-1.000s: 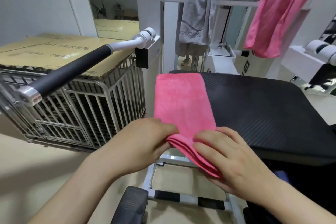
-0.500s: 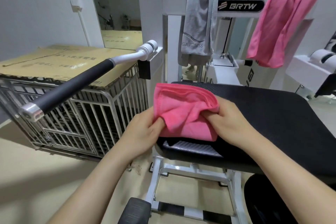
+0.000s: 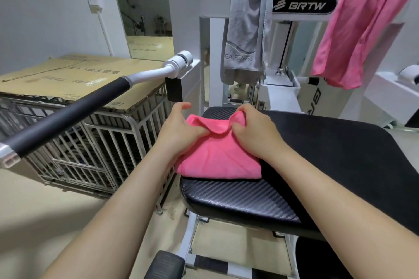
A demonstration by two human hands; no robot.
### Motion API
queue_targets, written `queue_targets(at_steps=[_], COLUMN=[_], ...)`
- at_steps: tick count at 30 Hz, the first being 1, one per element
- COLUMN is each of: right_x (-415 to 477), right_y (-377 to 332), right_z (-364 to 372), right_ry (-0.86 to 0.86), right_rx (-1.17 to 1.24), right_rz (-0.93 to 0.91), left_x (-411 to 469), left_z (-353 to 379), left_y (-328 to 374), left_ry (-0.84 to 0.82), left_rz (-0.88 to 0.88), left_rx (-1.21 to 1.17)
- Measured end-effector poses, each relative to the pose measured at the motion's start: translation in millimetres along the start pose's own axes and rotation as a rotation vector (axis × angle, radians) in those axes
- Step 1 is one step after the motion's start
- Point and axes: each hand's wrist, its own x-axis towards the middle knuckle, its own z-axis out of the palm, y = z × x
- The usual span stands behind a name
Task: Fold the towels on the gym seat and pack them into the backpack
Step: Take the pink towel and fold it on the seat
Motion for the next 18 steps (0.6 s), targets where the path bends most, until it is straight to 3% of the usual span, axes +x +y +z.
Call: queue_targets(at_steps=[2, 6, 12, 16, 18], right_x=[0.0, 2.0, 13.3, 29.6, 35.5], right_y=[1.5, 2.2, 15.8, 19.0, 20.5], right_z=[-3.6, -6.8, 5.8, -14.6, -24.8], right_ry=[0.085, 0.201, -0.051, -0.206, -0.286], right_rx=[0.046, -0.146, -0.334, -0.204, -0.105], right_rz=[-0.004, -0.094, -0.072, -0.114, -0.092], left_x=[8.1, 16.9, 27.9, 31.7, 26.8], left_z=[5.6, 13.7, 14.3, 16.2, 13.4], left_y=[-0.1, -10.6, -11.1, -8.1, -5.3], left_ry=[0.047, 0.154, 0.103, 0.043, 0.131], left_rz=[-0.001, 0.030, 0.125, 0.143, 0.243], left_rx=[-0.087, -0.055, 0.191, 0.447, 0.653])
